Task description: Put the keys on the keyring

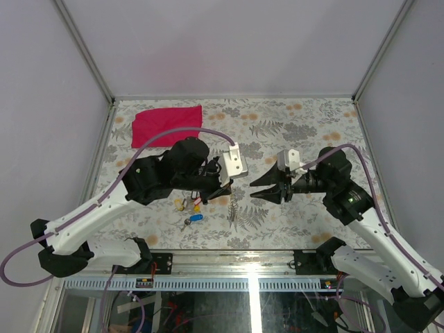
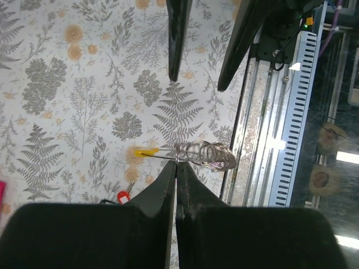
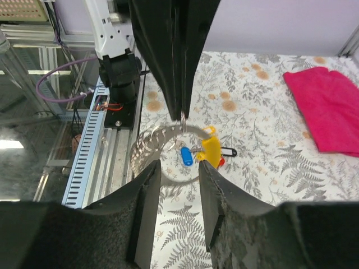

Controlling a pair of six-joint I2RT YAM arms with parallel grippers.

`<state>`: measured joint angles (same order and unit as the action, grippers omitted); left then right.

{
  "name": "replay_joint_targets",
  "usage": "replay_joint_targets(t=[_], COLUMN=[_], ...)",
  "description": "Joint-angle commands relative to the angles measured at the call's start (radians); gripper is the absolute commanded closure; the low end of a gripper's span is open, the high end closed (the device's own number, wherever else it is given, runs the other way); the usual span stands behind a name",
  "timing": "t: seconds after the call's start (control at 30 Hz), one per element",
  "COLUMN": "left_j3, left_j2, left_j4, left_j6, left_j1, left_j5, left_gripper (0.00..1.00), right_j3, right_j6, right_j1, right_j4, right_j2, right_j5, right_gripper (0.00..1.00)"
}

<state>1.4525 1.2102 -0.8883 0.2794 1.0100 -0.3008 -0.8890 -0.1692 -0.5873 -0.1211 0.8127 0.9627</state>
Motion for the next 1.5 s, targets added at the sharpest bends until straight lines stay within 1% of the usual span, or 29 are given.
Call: replay_joint_targets(t=[0.0,0.1,0.33,0.57,0.7,0.87,1.03,1.13,1.27,1.37,1.4,1.47], left_j3=[0.061,0.07,0.08,0.082,0.082,0.084,0.087,0.088,0.086,0.075,0.07,0.054], left_j2=[0.004,0.012,0.032,0.035,0.035,0.04,0.038,0.04,0.035,0.014,0.004,-0.038], left_j4=[-0.035,-0.034,-0.034,-0.034,-0.034,-0.034,-0.034,-0.034,-0.034,-0.011,-0.001,0.029], left_j6=[0.033,0.036,0.037,0.034,0.036,0.037,0.04,0.043,0.044,0.035,0.029,0.011], left_j1=[0.011,0.017,0.035,0.051,0.057,0.063,0.067,0.067,0.069,0.068,0.068,0.069], left_j5=[0.07,0.066,0.069,0.069,0.064,0.063,0.064,0.063,0.062,0.069,0.071,0.072], left_gripper=[1.0,1.0,1.0,1.0,1.0,1.0,1.0,1.0,1.0,1.0,0.98,0.87], right_j3=[0.064,0.084,0.085,0.084,0.085,0.085,0.084,0.08,0.072,0.07,0.073,0.082], right_j6=[0.048,0.076,0.091,0.075,0.074,0.074,0.051,0.044,0.046,0.047,0.045,0.047], right_j1=[-0.003,-0.005,-0.05,-0.099,-0.108,-0.121,-0.126,-0.127,-0.132,-0.132,-0.132,-0.132], right_j4=[0.166,0.243,0.328,0.345,0.356,0.357,0.327,0.32,0.322,0.321,0.321,0.331], right_j2=[-0.016,0.001,0.051,0.101,0.121,0.133,0.141,0.147,0.153,0.146,0.139,0.121], right_j5=[0.027,0.031,0.008,-0.012,-0.015,-0.013,-0.017,-0.016,-0.004,-0.009,-0.015,-0.03], right_gripper=[0.62,0.63,0.65,0.71,0.72,0.77,0.8,0.85,0.99,1.0,1.0,1.0])
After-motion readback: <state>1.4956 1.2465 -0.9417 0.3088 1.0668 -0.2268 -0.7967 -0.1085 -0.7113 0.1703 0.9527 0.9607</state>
